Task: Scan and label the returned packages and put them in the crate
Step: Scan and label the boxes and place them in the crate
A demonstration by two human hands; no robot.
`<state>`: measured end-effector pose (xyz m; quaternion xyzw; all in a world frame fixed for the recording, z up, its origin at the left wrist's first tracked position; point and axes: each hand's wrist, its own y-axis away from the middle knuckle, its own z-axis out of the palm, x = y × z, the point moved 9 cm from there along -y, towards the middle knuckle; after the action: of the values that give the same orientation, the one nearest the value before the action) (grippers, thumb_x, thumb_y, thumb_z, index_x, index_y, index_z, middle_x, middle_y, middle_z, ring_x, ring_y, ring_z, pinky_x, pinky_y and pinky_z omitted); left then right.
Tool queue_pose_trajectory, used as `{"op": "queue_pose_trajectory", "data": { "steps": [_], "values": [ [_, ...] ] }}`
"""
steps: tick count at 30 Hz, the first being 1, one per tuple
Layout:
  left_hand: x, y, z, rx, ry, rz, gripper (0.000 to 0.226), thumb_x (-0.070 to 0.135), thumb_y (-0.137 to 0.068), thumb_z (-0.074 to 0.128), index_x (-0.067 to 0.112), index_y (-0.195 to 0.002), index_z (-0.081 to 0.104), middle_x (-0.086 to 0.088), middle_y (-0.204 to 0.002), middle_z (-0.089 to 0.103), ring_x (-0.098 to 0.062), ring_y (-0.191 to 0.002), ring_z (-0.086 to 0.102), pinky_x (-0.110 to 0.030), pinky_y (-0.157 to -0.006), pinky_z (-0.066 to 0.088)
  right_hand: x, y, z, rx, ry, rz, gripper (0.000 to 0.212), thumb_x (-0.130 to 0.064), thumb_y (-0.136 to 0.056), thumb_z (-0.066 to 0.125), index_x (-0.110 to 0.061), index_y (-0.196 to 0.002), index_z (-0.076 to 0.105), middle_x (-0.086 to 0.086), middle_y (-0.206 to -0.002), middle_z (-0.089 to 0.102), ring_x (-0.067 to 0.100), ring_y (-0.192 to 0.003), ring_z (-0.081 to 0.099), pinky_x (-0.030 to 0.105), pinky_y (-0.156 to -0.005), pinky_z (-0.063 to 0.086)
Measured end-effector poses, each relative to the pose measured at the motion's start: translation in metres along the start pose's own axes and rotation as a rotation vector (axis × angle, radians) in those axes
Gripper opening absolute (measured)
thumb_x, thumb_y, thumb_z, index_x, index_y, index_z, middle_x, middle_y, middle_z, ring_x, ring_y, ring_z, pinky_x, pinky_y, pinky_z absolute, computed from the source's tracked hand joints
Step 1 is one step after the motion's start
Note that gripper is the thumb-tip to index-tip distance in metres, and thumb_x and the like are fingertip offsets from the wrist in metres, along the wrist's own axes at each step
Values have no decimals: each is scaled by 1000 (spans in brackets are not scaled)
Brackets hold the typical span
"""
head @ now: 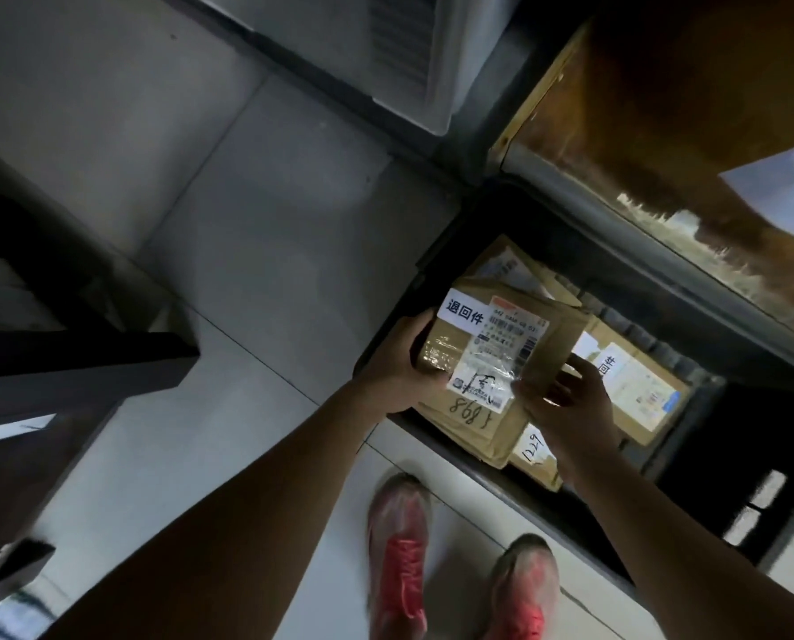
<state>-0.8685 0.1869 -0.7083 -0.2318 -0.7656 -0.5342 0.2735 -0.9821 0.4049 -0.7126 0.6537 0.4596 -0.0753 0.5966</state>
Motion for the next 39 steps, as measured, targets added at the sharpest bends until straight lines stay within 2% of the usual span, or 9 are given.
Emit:
{"op": "queue_pose_trajectory", "data": {
  "steps": [4, 7, 12, 15, 18, 23, 31, 36, 39],
  "values": [
    [-8, 0, 1, 26, 2, 17, 79, 19, -80, 73, 44, -146, 38, 14, -133, 47, -12, -126, 48, -48, -104, 48, 1, 2, 1, 6, 69, -44, 59, -5, -75, 86, -29, -119, 55, -3, -112, 72, 11, -101, 70, 44, -87, 61],
    [0, 6, -1, 58, -63, 15, 72, 19, -80, 75, 31, -144, 43, 8, -133, 53, -14, -125, 51, -48, -103, 48, -5, 4, 0, -4, 158, -60, 61, -8, -76, 86, -20, -125, 53, -2, -115, 71, 13, -103, 69, 47, -92, 58],
    [37, 40, -12, 159, -287, 44, 75, 23, -84, 75, 21, -150, 37, -4, -139, 51, -22, -127, 50, -34, -99, 44, -39, 26, -22, 3, 427, -54, 77, -30, -78, 86, -19, -141, 45, 5, -133, 64, 24, -121, 61, 44, -103, 50],
    [92, 77, -21, 191, -589, 153, 69, 29, -86, 71, 23, -147, 39, -4, -135, 51, -24, -120, 53, -42, -94, 51, -91, 64, -50, 7, 643, -178, 76, -32, -83, 81, -22, -146, 41, 3, -144, 54, 25, -131, 52, 30, -94, 43],
    [170, 127, -28, 250, -861, 287, 73, 36, -85, 69, 23, -149, 38, -2, -142, 48, -23, -127, 48, -41, -103, 45, -153, 121, -84, -11, 847, -334, 74, -27, -82, 81, -24, -145, 43, 1, -145, 52, 26, -133, 47, 38, -96, 45],
    [321, 227, -24, 304, -1030, 498, 78, 41, -86, 68, 20, -153, 34, -7, -155, 38, -28, -141, 35, -44, -115, 32, -248, 234, -162, 103, 1031, -416, 73, -35, -85, 76, -29, -147, 39, -2, -156, 39, 24, -141, 37, 43, -110, 39],
    [486, 398, 29, 200, -1220, 717, 68, 45, -89, 58, 26, -149, 33, 0, -153, 37, -23, -143, 30, -41, -117, 25, -309, 430, -287, 385, 925, -315, 68, -39, -89, 66, -25, -148, 35, 0, -153, 40, 28, -135, 42, 42, -106, 42],
    [532, 508, 75, 95, -1315, 922, 65, 43, -90, 55, 26, -149, 34, -1, -152, 39, -24, -140, 33, -42, -114, 30, -282, 563, -353, 623, 790, -201, 64, -47, -89, 64, -27, -144, 38, -2, -145, 46, 26, -131, 45, 42, -101, 44],
    [540, 582, 116, 30, -1380, 1082, 67, 44, -91, 55, 25, -151, 32, -1, -150, 39, -24, -139, 34, -41, -113, 31, -243, 647, -391, 748, 709, -122, 69, -49, -89, 65, -26, -147, 36, -2, -150, 42, 25, -135, 42, 44, -104, 43]
  ]
}}
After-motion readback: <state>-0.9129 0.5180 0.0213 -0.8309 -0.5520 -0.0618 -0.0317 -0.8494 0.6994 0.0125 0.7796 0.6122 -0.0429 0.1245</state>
